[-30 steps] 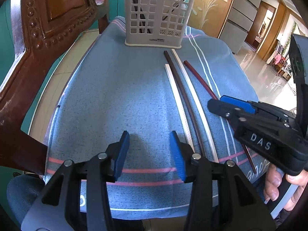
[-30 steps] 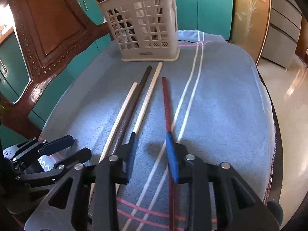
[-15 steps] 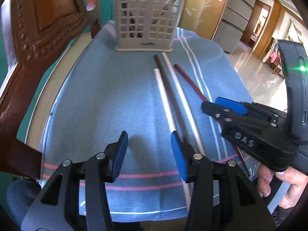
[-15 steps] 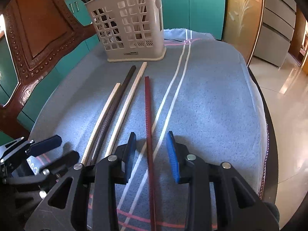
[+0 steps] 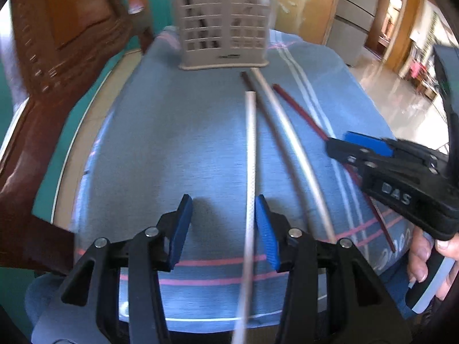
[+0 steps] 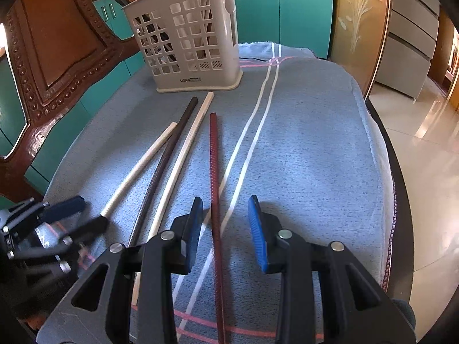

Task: Organize utensils
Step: 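Close the right tool on the red-brown chopstick while the left tool grasps the white one, then carry both chopsticks over the white holder and open both tools to drop them in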

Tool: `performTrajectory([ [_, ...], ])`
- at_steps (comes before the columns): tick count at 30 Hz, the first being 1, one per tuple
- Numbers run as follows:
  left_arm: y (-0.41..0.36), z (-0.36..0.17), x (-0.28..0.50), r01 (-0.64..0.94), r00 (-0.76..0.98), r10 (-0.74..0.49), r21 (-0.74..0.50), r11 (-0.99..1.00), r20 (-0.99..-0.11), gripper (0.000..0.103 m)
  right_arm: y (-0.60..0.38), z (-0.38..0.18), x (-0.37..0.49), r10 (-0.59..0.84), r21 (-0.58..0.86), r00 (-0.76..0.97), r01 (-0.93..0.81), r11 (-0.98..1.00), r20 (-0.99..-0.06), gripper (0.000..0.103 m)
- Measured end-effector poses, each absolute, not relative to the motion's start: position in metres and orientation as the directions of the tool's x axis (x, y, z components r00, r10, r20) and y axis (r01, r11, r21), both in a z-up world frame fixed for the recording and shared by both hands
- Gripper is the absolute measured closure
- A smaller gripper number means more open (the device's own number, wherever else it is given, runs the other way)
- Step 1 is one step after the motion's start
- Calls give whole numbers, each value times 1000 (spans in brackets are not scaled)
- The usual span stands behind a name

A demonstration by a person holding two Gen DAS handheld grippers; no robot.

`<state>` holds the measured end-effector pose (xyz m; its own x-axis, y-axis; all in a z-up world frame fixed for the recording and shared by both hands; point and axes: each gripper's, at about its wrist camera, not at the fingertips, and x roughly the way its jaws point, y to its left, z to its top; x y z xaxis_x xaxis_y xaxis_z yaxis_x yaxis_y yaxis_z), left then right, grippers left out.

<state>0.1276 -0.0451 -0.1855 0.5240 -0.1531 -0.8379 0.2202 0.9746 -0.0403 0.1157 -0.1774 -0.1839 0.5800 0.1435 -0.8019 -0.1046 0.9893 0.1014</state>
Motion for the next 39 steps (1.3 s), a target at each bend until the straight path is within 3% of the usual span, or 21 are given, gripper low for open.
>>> performTrajectory([
  [11,-51,-182,156,223,508,-171,-63,973,-844,56,-166,-185,139,49,-23,558,-122,992,-828,66],
  [19,-68,-185,207,238,479,-139,-24,971,-867,55,-170,-187,177,88,-4,551,-164,986,-830,67],
  [22,-70,-185,219,237,462,-132,-21,971,-877,62,-168,-186,181,126,18,536,-203,979,-835,88],
  [23,-71,-184,220,237,461,-131,-20,971,-878,72,-168,-186,182,132,22,531,-207,978,-837,95],
  [24,-71,-183,219,238,460,-131,-21,971,-878,85,-168,-185,181,141,33,522,-212,977,-841,96],
  [26,-71,-182,220,234,455,-134,-26,972,-881,96,-172,-184,180,167,63,514,-214,975,-841,97],
  [31,-58,-164,208,199,514,-144,-46,979,-846,96,-189,-153,163,197,110,587,-181,977,-785,97],
  [39,-47,-87,163,207,676,-161,-24,978,-719,96,-206,-72,122,240,127,714,-209,970,-657,97],
])
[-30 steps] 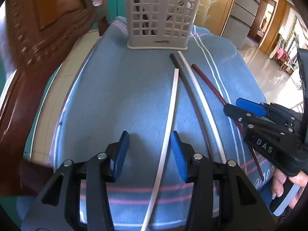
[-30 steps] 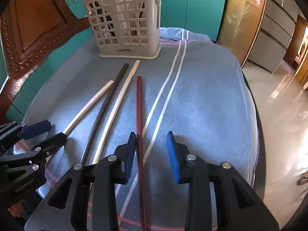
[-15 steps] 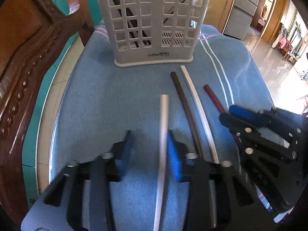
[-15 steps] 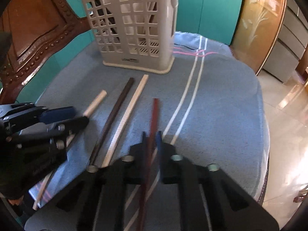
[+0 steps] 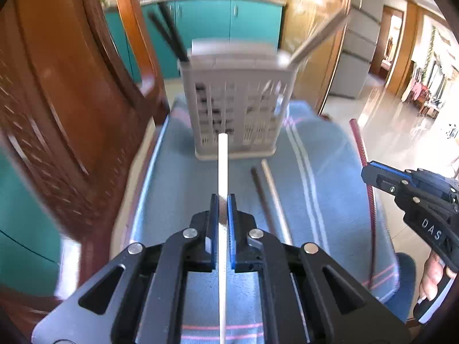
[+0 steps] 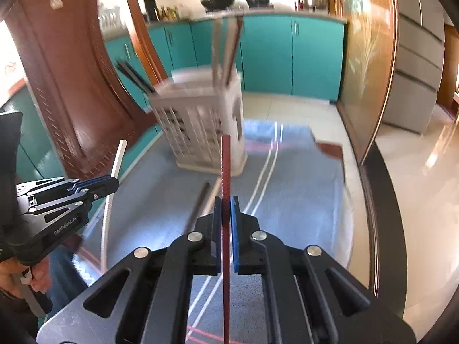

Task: Organize utensils
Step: 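Carry both chopsticks over the white holder and open both tools to drop them in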

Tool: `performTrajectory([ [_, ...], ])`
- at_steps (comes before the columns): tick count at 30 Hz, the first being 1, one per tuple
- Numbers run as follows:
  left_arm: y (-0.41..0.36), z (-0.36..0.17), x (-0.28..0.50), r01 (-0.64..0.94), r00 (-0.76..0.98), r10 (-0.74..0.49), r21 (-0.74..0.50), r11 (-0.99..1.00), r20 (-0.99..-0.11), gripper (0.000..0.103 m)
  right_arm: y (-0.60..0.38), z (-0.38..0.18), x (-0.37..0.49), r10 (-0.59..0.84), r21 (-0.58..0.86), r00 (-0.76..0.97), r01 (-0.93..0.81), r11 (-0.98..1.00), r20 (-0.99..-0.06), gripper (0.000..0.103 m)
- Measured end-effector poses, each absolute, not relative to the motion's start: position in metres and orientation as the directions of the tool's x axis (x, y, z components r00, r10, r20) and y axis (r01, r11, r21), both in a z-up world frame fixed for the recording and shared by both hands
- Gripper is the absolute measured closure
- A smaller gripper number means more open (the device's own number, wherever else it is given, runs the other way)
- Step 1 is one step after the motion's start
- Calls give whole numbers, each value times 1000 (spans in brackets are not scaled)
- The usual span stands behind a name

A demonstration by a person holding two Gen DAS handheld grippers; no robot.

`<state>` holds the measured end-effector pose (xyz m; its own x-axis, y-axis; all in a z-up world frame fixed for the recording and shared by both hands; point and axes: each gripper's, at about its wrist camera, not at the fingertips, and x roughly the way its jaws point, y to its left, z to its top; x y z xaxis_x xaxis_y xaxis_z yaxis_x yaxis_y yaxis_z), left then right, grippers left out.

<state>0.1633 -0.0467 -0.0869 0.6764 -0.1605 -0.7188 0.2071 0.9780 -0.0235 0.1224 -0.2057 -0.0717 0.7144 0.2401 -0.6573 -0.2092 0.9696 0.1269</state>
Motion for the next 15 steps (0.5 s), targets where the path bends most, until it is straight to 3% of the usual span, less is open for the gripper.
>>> performTrajectory([
  [8,-35,-14,135,238,766,-224,-58,969,-603,96,-205,1,100,311,141,792,-279,950,-525,97],
  [15,-19,74,162,245,847,-244,-60,968,-472,96,-200,78,135,327,143,870,-294,945,-368,97],
])
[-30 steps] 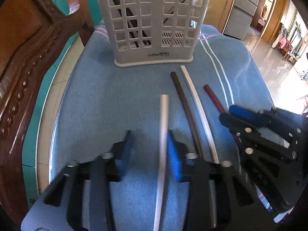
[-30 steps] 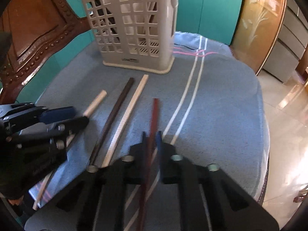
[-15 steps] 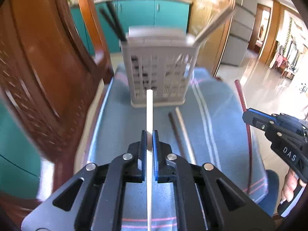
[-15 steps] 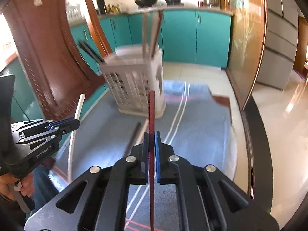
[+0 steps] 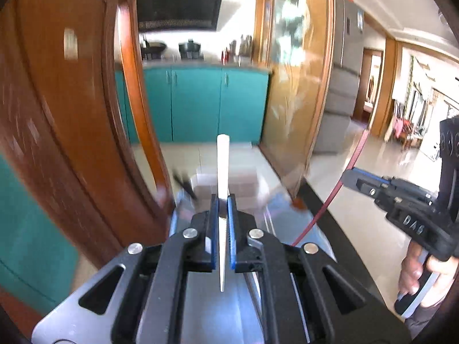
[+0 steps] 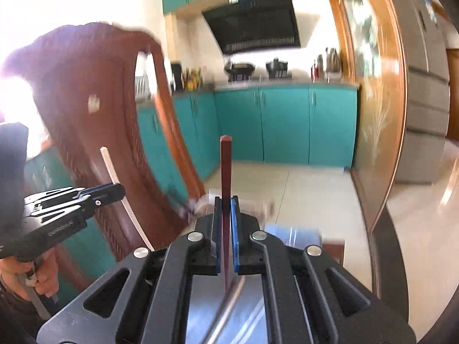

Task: Organize utensils
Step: 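Carry both chopsticks over the white holder and open both tools to drop them in, then grasp a light wooden chopstick with the right tool while the left tool reaches a dark brown one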

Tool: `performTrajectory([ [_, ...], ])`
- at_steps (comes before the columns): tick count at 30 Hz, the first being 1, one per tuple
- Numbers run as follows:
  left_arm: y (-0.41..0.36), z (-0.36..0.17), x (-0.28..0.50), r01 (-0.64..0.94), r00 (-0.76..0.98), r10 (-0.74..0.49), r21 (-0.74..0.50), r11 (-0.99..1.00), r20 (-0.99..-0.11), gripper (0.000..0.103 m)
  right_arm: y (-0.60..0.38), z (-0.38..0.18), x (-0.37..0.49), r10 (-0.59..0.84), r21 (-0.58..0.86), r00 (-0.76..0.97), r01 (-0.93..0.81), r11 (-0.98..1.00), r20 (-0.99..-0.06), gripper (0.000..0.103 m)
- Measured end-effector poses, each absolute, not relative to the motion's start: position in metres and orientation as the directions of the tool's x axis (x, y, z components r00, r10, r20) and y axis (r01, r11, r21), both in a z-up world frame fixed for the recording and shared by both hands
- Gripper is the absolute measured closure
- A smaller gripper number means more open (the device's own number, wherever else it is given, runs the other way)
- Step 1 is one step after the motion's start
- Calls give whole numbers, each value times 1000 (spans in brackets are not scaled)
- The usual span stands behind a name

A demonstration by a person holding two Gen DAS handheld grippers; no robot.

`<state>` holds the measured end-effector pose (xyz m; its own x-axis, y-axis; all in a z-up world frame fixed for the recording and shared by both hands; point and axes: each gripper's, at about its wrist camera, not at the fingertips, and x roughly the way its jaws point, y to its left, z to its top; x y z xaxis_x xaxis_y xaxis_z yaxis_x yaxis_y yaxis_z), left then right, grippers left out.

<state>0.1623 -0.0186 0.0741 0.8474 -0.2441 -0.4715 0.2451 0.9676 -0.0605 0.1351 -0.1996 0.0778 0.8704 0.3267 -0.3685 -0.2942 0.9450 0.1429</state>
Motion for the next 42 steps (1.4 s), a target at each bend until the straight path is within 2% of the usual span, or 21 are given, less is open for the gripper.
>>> performTrajectory([
  [3,-15,108,181,223,890,-239,-87,971,-389,96,-197,101,153,317,176,909,-277,945,-270,97],
  [5,-14,125,193,193,931,-216,-105,976,-294,96,-197,110,161,291,186,934,-255,949,-208,97],
  [7,-17,127,206,163,949,-184,-100,982,-258,96,-192,106,172,240,157,952,-211,965,-192,97],
  [12,-26,77,259,126,927,-158,-114,985,-339,96,-173,56,200,216,91,928,-198,976,-303,97],
  [18,-33,33,271,128,897,-156,-94,987,-413,96,-171,33,196,232,71,912,-221,973,-339,96],
  [23,-37,31,254,133,904,-141,-49,990,-403,96,-174,44,173,242,63,927,-234,970,-287,86],
  [26,-38,28,238,132,905,-130,-23,991,-404,95,-182,49,140,333,104,915,-317,943,-228,83],
  [30,-35,25,220,122,896,-119,-21,992,-427,93,-189,32,101,402,114,889,-386,915,-219,82],
  [33,-33,20,204,104,885,-98,-14,995,-454,88,-193,-1,89,421,142,858,-396,907,-293,77],
  [34,-32,17,197,98,880,-94,-15,995,-465,85,-192,-17,92,399,146,848,-371,917,-349,73],
  [36,-27,11,185,99,865,-101,-29,995,-492,73,-191,-55,109,347,164,796,-307,938,-496,71],
  [37,-25,8,179,103,858,-106,-34,994,-503,72,-191,-76,120,321,182,758,-265,947,-568,71],
  [39,-25,0,167,110,842,-103,-18,994,-529,72,-191,-108,139,295,212,695,-206,955,-655,71],
  [42,-25,-6,155,136,825,-122,-15,991,-552,72,-184,-140,164,254,206,634,-150,967,-731,71],
])
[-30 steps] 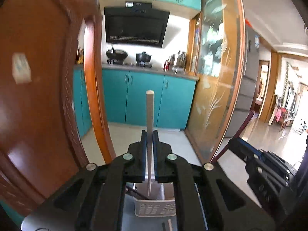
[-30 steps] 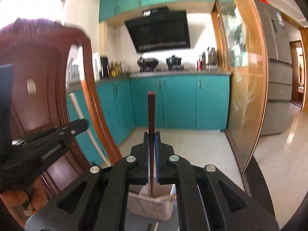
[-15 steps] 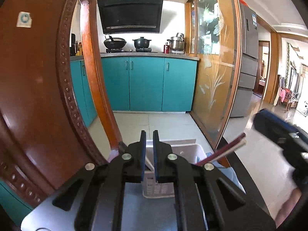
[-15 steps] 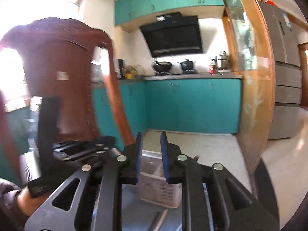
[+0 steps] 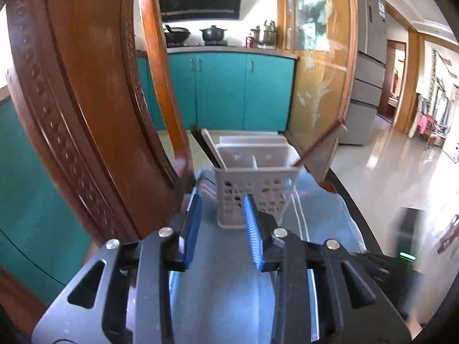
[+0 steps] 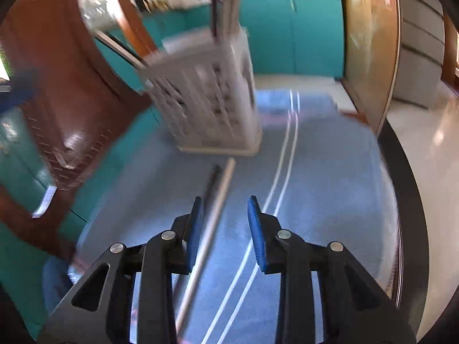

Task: Organize utensils
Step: 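Grasp a light wooden chopstick with the right tool while the left tool reaches a dark brown one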

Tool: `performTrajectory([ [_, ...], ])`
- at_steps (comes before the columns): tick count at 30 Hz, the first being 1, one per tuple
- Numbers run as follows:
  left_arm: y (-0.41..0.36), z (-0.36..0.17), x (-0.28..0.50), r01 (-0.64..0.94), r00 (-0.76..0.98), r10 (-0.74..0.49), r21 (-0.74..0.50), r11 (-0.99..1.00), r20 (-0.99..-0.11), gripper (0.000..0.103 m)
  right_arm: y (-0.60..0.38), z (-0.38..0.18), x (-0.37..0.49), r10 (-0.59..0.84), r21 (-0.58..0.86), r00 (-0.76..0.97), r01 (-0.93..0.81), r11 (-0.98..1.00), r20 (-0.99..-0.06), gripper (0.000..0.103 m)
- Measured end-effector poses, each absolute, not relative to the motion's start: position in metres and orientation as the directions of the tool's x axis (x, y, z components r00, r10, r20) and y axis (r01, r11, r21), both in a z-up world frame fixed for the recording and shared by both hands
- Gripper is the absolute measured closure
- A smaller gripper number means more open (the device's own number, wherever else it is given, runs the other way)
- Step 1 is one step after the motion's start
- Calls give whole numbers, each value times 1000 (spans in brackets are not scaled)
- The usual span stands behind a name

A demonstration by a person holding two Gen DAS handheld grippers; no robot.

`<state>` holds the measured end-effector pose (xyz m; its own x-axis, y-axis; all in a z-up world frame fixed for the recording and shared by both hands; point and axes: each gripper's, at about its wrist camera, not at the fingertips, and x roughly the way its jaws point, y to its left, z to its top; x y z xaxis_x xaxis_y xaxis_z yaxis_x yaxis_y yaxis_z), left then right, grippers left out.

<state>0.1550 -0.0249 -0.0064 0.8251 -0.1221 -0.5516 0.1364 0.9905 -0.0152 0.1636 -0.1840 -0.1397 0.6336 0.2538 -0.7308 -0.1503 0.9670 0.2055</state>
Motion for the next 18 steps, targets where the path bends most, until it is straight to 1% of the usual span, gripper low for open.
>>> performTrajectory([
  [6,-26,-8,139,145,827,-110,22,989,-551,72,-153,-170,187,175,112,561,-145,983,-809,71],
  [10,-27,-8,138,154,827,-112,31,988,-551,72,-145,-178,189,158,94,544,-144,985,-824,72],
  [12,-27,-9,136,159,827,-114,34,987,-551,72,-144,-179,189,166,98,543,-152,984,-823,79],
  [13,-27,-9,136,163,825,-120,30,986,-552,72,-145,-180,187,180,115,537,-153,982,-824,89],
  [14,-28,-8,138,166,824,-123,29,986,-553,72,-147,-181,187,189,127,532,-151,980,-826,94],
  [18,-27,-8,140,174,821,-131,26,984,-555,71,-154,-181,177,242,199,512,-138,970,-824,96],
])
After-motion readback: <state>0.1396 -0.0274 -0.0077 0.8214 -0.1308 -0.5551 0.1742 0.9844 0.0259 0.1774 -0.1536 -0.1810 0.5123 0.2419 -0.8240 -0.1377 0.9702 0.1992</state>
